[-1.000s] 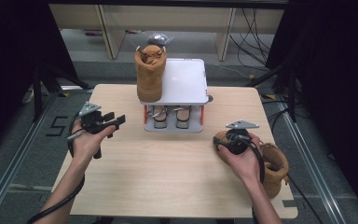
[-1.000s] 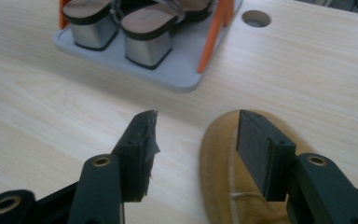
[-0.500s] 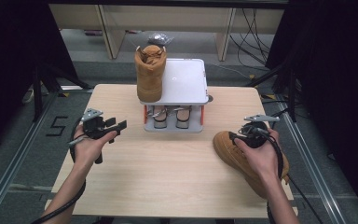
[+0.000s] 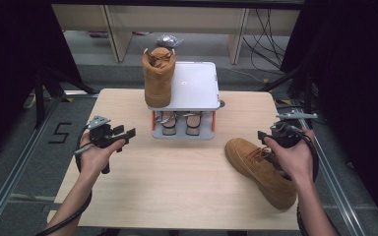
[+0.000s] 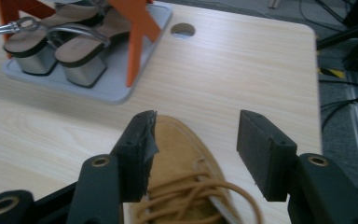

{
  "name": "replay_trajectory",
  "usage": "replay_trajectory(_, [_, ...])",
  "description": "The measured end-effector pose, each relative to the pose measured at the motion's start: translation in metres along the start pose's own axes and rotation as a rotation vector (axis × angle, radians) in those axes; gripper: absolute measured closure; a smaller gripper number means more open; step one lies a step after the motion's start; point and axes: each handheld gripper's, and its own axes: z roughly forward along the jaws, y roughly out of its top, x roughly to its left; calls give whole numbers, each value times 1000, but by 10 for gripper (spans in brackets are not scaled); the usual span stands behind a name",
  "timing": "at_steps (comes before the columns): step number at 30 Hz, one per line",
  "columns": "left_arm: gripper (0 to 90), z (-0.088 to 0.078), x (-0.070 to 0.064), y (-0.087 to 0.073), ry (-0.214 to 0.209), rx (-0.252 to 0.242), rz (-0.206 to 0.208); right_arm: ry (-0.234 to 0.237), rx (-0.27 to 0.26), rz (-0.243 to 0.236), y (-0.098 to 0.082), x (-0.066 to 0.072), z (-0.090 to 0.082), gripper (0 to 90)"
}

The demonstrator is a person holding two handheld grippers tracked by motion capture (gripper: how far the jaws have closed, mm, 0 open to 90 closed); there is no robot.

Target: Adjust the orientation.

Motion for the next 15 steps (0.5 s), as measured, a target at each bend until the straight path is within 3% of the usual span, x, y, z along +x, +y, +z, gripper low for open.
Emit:
replay_trajectory(2, [459,0,1,-1,0,4,0,-23,1,14,0,-7,-4,474])
replay_trajectory(3, [458,1,1,-2,-2,4,-2,-23,-16,-18,0,-14,-5,472])
replay_trajectory(4, [458,1,0,-2,1,6,-2,-24,-8,-20,-1,-17,-7,471])
replay_trajectory(9, [458,3,-1,-3,-1,8,0,-50,2,-3,-7,-32,-14,463])
replay_trajectory(11, [458,3,-2,-3,-3,9,4,-62,16,23,-10,-35,-16,460])
replay_trajectory(12, [458,3,-3,-4,-3,8,1,-67,35,66,-12,-35,-17,459])
replay_trajectory(15, [458,2,-2,-5,-1,9,-1,-68,41,43,-16,-42,-18,454])
